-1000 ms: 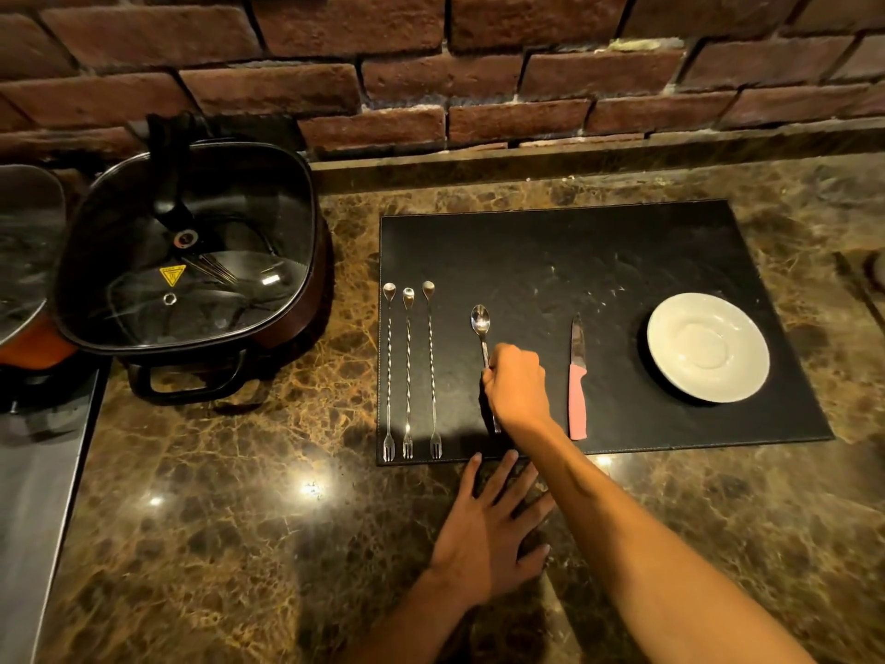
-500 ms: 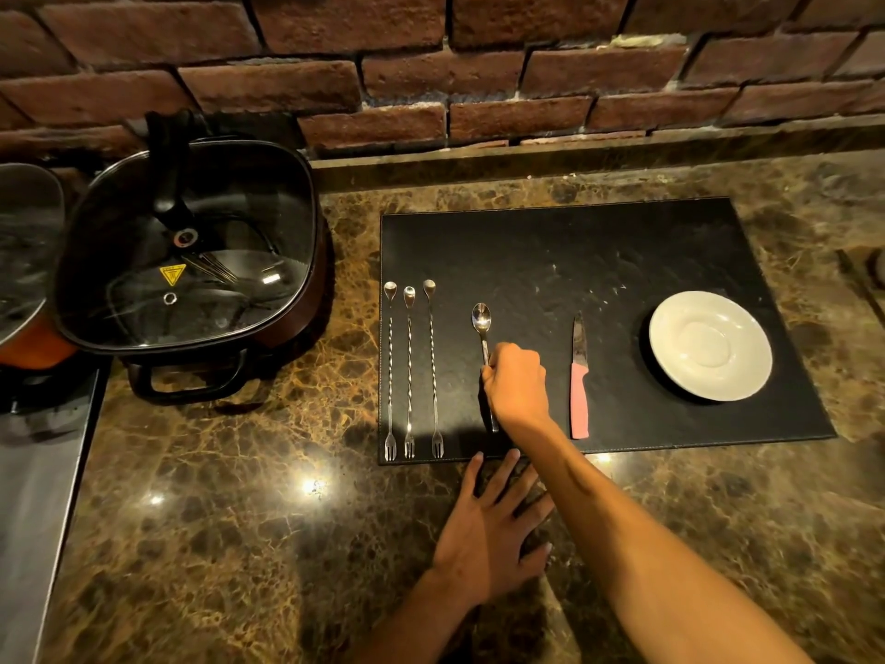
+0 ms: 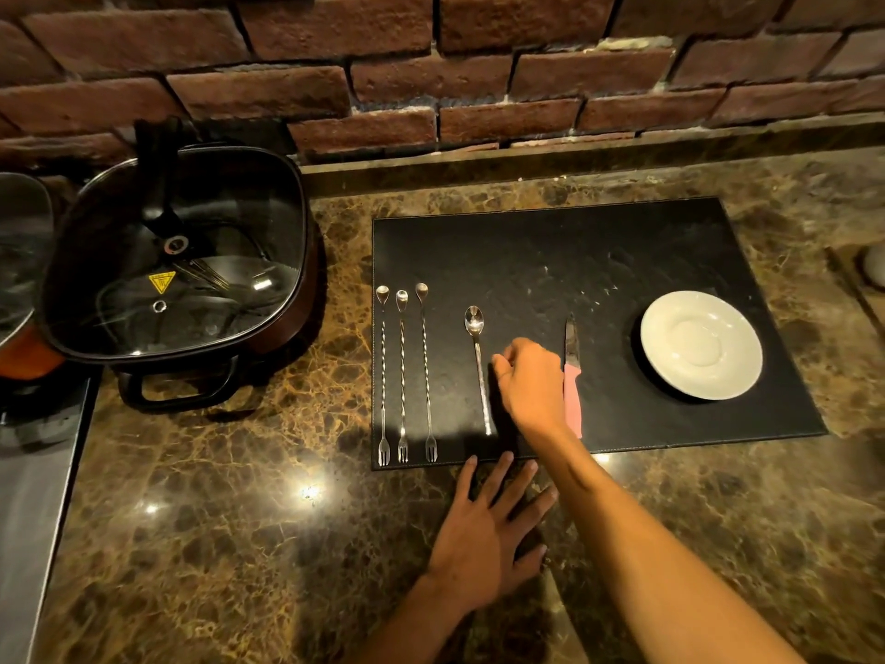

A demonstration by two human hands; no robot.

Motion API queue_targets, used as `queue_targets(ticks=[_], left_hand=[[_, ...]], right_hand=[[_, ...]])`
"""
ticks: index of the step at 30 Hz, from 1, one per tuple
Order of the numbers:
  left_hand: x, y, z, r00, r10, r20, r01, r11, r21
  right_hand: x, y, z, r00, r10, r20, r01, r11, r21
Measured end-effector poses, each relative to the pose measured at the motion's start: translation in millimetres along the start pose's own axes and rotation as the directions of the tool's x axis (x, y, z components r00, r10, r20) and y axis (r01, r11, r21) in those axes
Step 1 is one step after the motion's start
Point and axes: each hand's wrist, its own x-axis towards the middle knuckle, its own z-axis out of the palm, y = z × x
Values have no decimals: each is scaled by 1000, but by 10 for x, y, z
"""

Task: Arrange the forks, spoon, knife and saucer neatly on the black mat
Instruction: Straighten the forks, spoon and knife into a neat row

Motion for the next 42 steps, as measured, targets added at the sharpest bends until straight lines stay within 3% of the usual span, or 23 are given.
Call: queue_targets(ticks=[4, 9, 19, 32, 34, 38, 42], left_hand=[[59, 119, 16, 997, 28, 67, -28, 1000, -10], [277, 390, -3, 990, 96, 100, -101, 994, 51], [352, 452, 90, 995, 74, 64, -72, 997, -34], [343, 468, 7, 994, 77, 79, -81, 995, 54], [344, 486, -1, 997, 75, 27, -77, 995, 61], [353, 493, 44, 997, 46, 68, -51, 996, 78], [418, 641, -14, 999, -40, 12, 40, 997, 60]], right_hand=[[-31, 423, -281, 986, 80, -148, -93, 992, -82], [-71, 649, -334, 986, 145, -76, -156, 973, -168], [-39, 674, -297, 1000, 27, -15, -29, 988, -153], [27, 578, -203, 999, -16, 47, 24, 985, -169], [27, 605, -220, 998, -16, 63, 25, 988, -154], [22, 687, -294, 997, -17, 75, 24, 995, -92], [3, 915, -558, 999, -29, 36, 29, 1000, -6]])
